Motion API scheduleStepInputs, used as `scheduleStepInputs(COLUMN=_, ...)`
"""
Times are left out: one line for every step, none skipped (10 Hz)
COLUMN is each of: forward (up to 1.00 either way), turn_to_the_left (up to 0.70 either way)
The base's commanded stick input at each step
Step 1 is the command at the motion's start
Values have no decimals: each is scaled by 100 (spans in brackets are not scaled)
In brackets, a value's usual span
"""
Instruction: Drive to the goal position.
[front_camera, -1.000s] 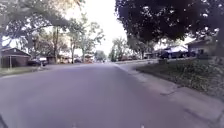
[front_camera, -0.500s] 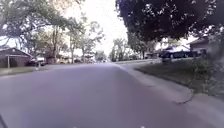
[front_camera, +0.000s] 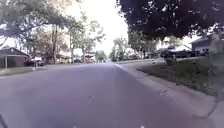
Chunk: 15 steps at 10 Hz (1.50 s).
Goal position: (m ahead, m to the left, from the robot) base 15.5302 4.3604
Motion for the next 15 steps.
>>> scheduleStepInputs(forward=100, turn_to_the_left=30)
scheduleStepInputs(forward=100, turn_to_the_left=18)
scheduleStepInputs(forward=100, turn_to_the_left=1)
scheduleStepInputs(forward=100, turn_to_the_left=0)
scheduleStepInputs(forward=100, turn_to_the_left=0)
scheduleStepInputs(forward=100, turn_to_the_left=0)
scheduleStepInputs(forward=100, turn_to_the_left=0)
scheduleStepInputs(forward=100, turn_to_the_left=0)
scheduleStepInputs(forward=100, turn_to_the_left=0)
scheduleStepInputs(forward=100, turn_to_the_left=0)
scheduleStepInputs(forward=100, turn_to_the_left=0)
scheduleStepInputs(forward=100, turn_to_the_left=0)
scheduleStepInputs(forward=100, turn_to_the_left=0)
scheduleStepInputs(forward=100, turn_to_the_left=0)
scheduleStepInputs(forward=100, turn_to_the_left=0)
